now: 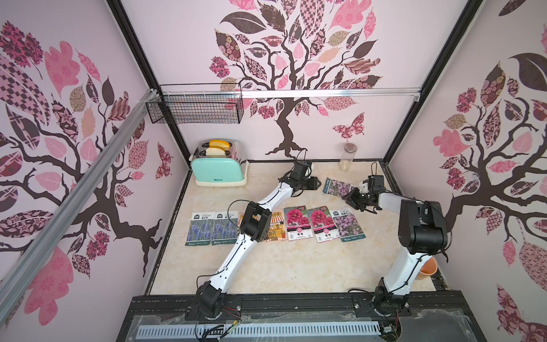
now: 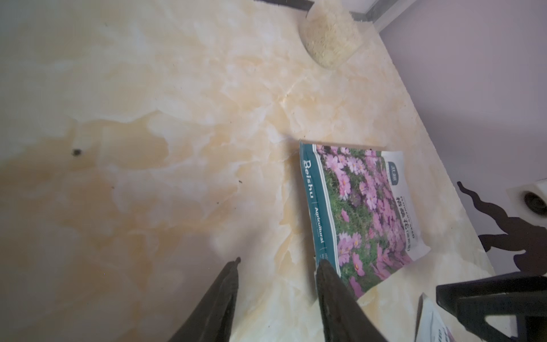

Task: Arrange the seed packets in a row
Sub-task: Pick up the seed packet from the center of the board.

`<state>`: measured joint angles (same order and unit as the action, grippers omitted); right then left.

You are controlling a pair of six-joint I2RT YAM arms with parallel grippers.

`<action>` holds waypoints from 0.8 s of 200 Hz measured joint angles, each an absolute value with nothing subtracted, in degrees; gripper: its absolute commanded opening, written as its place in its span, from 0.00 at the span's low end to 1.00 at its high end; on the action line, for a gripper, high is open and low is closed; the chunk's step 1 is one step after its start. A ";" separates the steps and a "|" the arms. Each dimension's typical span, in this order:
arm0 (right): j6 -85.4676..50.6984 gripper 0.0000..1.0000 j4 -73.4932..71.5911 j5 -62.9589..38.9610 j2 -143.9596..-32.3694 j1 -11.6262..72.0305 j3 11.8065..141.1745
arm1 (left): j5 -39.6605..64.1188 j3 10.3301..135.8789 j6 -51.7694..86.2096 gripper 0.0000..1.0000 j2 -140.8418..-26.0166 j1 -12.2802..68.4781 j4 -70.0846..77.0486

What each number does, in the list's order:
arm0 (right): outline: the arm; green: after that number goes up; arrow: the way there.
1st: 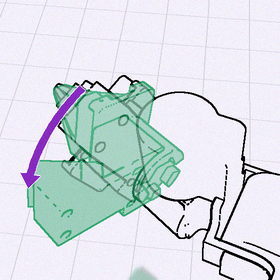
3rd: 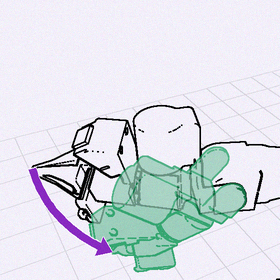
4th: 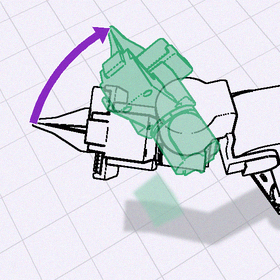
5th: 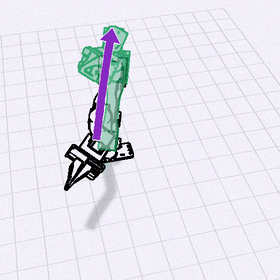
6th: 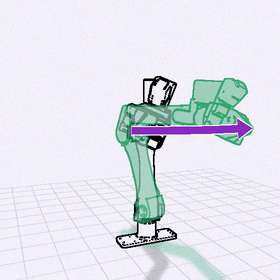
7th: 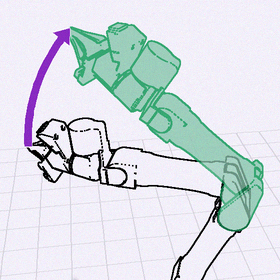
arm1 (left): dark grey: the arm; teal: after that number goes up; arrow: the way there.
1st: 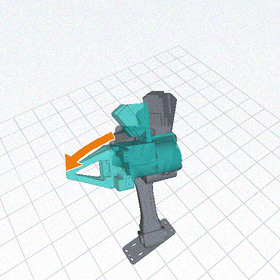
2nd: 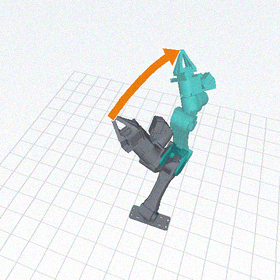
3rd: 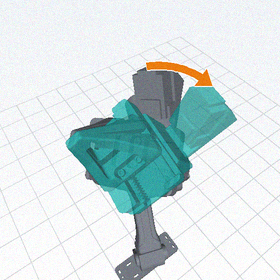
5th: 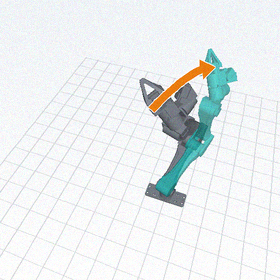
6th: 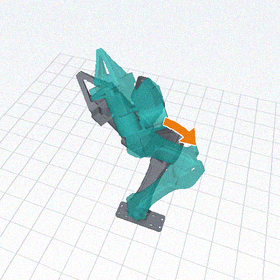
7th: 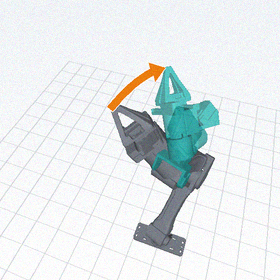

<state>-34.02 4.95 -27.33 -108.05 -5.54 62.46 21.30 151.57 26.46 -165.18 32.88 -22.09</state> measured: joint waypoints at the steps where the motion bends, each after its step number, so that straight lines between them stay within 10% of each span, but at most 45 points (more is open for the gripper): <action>1: -34.11 0.36 5.02 -27.20 -108.05 -5.54 62.39 | 21.34 151.61 26.52 0.48 -165.21 32.91 -22.09; 160: -37.47 0.46 4.29 -22.37 -116.09 -8.82 71.42 | 27.16 155.98 32.47 0.57 -168.48 37.82 -20.60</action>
